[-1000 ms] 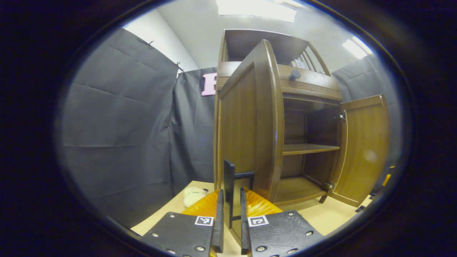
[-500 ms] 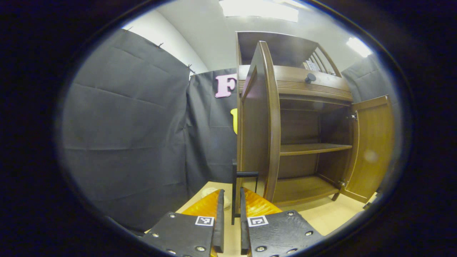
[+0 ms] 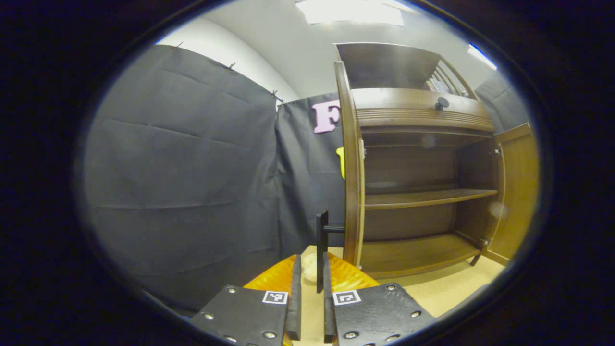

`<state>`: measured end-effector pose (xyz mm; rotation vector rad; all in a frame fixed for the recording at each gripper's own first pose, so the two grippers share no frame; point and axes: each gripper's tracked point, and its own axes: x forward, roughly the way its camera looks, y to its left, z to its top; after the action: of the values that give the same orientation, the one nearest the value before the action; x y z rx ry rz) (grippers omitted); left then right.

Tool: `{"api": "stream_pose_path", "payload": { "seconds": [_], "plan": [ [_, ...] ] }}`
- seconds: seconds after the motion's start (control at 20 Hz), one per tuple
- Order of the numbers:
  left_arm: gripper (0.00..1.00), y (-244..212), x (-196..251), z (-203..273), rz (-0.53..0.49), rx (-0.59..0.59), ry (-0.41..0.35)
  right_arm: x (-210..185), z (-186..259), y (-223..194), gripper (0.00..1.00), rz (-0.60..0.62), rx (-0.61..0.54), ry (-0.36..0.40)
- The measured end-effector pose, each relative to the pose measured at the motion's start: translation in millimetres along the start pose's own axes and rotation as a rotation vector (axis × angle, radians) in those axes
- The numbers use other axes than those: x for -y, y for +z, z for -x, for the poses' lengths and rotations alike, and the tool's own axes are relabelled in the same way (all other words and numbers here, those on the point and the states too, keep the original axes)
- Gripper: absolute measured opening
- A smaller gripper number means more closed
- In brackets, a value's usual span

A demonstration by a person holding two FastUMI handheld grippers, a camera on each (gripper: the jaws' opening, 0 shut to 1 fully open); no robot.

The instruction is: Open the right door of the double-door shoe cabinet with the right hand, and open the left door with the left hand.

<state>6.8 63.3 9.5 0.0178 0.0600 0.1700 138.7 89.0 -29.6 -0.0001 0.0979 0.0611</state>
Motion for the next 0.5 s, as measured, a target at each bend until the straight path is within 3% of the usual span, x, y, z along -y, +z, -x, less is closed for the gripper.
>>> {"api": "stream_pose_path", "payload": {
  "seconds": [0.05, 0.35, 0.5],
  "plan": [
    [0.14, 1, 4, 1, 0.015, -0.002, -0.008, 3, 1, 2, 0.91, -0.002, 0.003, -0.003],
    [0.24, 17, 10, 31, 0.016, 0.031, -0.035, 22, 16, 24, 0.94, 0.002, 0.045, -0.010],
    [0.19, 33, 20, 56, 0.008, 0.052, -0.055, 28, 24, 27, 0.94, 0.000, 0.054, 0.001]
  ]
}}
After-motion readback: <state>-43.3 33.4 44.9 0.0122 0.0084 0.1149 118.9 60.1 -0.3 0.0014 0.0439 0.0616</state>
